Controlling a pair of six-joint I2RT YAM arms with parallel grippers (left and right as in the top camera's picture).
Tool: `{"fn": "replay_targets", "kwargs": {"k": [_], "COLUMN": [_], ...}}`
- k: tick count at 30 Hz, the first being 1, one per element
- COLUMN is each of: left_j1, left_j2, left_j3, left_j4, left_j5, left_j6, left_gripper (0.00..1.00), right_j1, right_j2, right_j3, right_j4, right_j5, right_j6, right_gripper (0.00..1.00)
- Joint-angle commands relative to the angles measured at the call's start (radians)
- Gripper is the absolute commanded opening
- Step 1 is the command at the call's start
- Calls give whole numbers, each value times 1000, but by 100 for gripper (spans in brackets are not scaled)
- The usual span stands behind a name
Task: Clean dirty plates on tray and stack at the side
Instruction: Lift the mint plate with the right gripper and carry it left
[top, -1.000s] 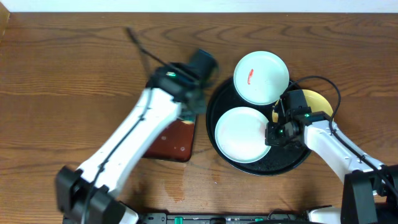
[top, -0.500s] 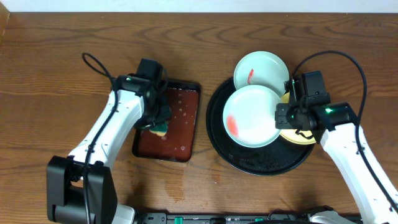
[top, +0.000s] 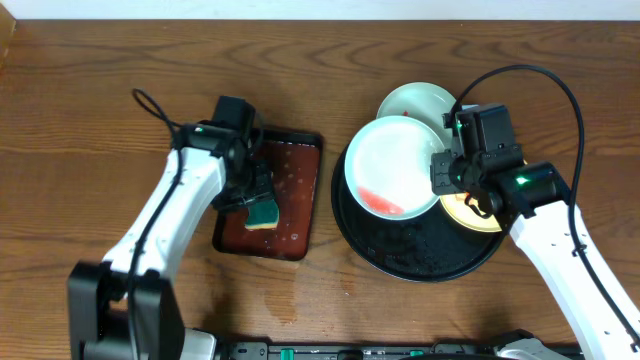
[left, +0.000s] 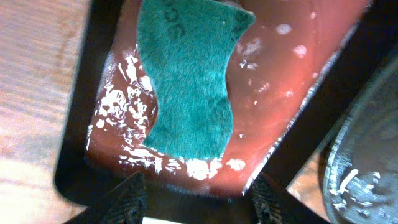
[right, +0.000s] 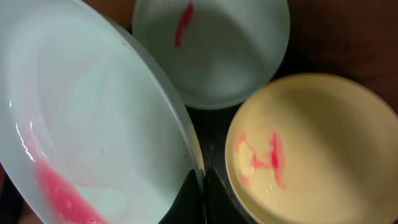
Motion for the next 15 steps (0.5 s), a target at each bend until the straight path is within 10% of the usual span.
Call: {"fn": "replay_targets", "kwargs": {"k": [1,15], "left_j1": [31,98], "left_j2": [-125,-675], "left_j3": [32,42], "left_j4": [-31,-60], "left_j5": [17,15], "left_j6": [18,18], "left_gripper": [59,72], "right_j1": [44,349], "right_j2": [-11,183], "right_j3": [31,31], "right_j4": [38,468], "right_j5": [18,116], "right_j6": [-1,-47], "right_gripper": [1,1]}}
